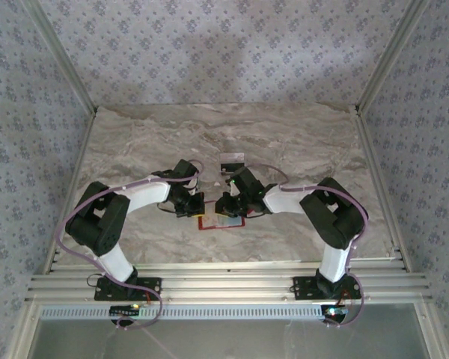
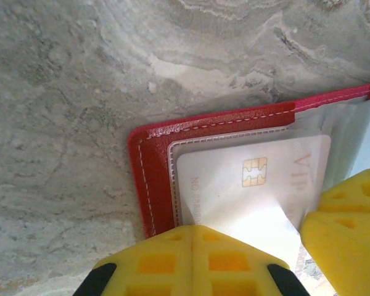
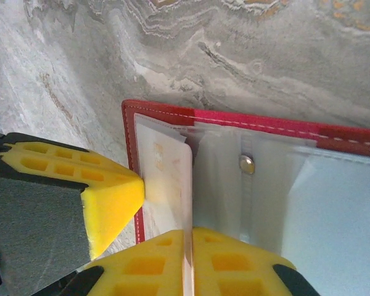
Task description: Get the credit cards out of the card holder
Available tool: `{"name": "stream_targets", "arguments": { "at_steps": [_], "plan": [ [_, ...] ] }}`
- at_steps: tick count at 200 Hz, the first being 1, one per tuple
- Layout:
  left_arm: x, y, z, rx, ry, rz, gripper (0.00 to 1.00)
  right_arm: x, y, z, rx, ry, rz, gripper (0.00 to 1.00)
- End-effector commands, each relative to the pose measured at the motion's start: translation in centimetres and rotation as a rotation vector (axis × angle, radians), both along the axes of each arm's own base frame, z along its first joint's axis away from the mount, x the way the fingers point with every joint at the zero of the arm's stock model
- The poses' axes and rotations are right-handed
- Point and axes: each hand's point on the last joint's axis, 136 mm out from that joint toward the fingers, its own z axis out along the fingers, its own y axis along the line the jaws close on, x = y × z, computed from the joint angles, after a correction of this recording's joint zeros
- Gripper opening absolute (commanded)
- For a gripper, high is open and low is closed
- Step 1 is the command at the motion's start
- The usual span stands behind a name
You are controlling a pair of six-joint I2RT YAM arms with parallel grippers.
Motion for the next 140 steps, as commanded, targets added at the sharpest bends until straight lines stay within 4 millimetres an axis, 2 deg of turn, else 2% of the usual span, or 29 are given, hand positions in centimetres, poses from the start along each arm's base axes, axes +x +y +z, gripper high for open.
{"name": "stream_targets", "arguments": {
  "at_steps": [1, 41, 97, 140],
  "plan": [
    [-0.6, 0.5, -0.6, 0.033, 0.011, -0.01, 0.04, 0.2, 0.5, 1.8, 0.06, -0.023, 0.002, 0.1],
    [-0.6, 0.5, -0.4, 0.031, 0.008, -0.007, 0.04, 0.2, 0.5, 1.9, 0.064, -0.031, 0.006, 0.0],
    [-0.6, 0.7, -0.2, 0.041, 0.006, -0.003, 0.05, 0.3, -2.2, 1.1, -0.045, -0.051, -0.046, 0.0],
    [-0.6, 0.7, -0.2, 0.04, 0.006, -0.003, 0.05, 0.2, -2.3, 0.8, -0.042, -0.038, -0.051, 0.0]
  ]
}}
